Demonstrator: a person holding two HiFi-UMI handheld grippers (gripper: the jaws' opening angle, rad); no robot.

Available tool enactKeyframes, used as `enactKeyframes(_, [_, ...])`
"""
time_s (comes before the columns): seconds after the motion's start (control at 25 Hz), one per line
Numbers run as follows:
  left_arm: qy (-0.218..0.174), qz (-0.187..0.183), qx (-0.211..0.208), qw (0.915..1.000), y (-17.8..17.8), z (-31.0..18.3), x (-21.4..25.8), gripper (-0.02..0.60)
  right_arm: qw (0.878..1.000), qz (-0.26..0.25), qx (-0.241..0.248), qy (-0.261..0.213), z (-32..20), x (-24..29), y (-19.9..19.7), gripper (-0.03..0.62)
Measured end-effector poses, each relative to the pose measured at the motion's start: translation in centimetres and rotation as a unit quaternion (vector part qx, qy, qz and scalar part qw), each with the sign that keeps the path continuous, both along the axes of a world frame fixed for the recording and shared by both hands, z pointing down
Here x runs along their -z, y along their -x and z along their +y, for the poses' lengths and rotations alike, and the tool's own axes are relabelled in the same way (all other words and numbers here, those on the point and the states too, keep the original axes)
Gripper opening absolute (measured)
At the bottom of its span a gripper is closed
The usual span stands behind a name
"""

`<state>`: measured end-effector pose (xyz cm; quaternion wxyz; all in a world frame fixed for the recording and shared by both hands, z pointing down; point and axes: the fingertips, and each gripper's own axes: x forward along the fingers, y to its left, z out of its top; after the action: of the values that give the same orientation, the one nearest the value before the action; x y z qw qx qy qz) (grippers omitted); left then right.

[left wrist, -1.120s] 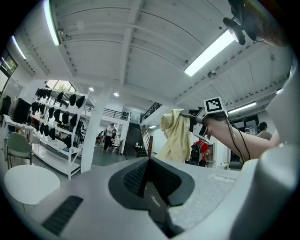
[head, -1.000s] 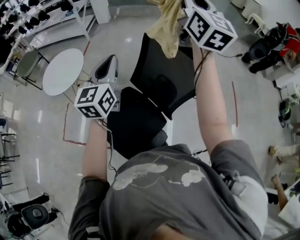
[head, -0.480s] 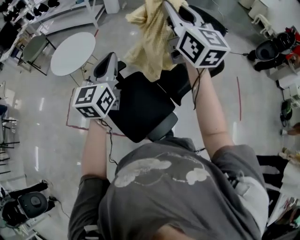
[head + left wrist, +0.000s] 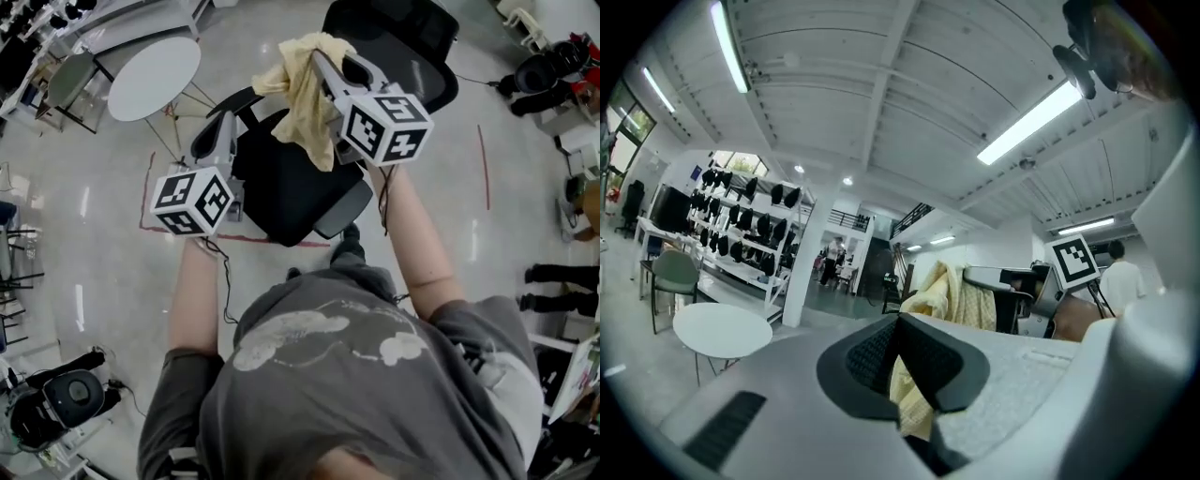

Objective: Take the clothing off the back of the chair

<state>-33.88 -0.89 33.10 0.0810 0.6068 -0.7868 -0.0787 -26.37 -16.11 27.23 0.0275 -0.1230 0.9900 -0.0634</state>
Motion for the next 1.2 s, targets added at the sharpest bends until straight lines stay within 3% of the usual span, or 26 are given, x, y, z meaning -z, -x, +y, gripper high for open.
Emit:
enactKeyframes(0.44, [0.033,0.036,-0.018,0.9986,-5.9,3.3,-5.3,0.000,0.995,0.071,-0.010,0.070,5.1,-10.6,-7.8,0.061])
enactKeyframes(1.2, [0.090,0.085,0.025,0.9921,-18.1,5.5,-11.4,0.000,0.986,0.123,0.053,0.102,7.0,-17.2,-20.8,0.061])
